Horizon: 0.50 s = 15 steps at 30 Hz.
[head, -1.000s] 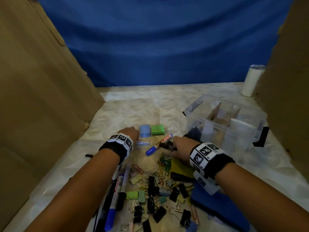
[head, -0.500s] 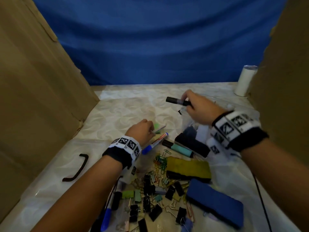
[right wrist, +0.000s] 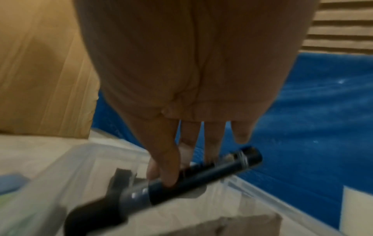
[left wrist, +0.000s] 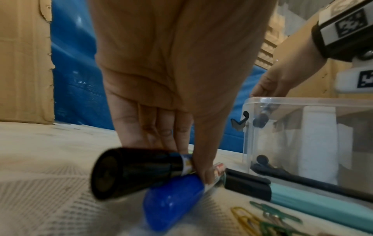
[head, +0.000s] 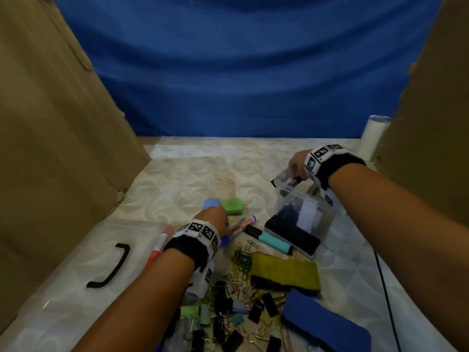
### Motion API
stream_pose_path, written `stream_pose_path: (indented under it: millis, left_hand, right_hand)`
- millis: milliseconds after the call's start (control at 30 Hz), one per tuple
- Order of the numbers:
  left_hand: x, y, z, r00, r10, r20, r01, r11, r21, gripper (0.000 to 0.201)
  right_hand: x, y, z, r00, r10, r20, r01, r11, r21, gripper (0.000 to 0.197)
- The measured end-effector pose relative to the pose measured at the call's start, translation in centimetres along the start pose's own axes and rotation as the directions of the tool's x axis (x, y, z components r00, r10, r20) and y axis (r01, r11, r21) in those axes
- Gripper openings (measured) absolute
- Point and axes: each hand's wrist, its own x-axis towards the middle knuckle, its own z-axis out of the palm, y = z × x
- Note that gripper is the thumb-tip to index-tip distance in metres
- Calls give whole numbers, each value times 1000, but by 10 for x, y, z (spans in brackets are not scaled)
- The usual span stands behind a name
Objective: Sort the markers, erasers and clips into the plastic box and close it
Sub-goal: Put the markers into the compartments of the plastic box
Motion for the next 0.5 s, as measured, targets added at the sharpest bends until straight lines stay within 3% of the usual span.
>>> stream_pose_path:
  millis: [133, 233, 367, 500]
  left_hand:
    - [1, 3, 1, 999, -4, 47, 4, 1000, 20, 44]
    - [-1, 3, 3, 999, 30, 16, -31, 998, 49, 42]
    - [-5, -4, 1, 999, 40, -7, -39, 994, 107, 27]
    - [-18, -8, -18, 991, 86, -105, -80, 995, 60, 17]
  right_hand:
    - [-33, -4, -11, 991, 25, -133, -7, 991, 137, 29]
    - [-48, 11, -7, 969, 59, -239, 13, 957, 290, 35]
    - [-80, 35, 21, 961, 135, -243, -14, 896, 445, 31]
    - [-99, 56, 75, 923, 327, -203, -176, 828, 532, 41]
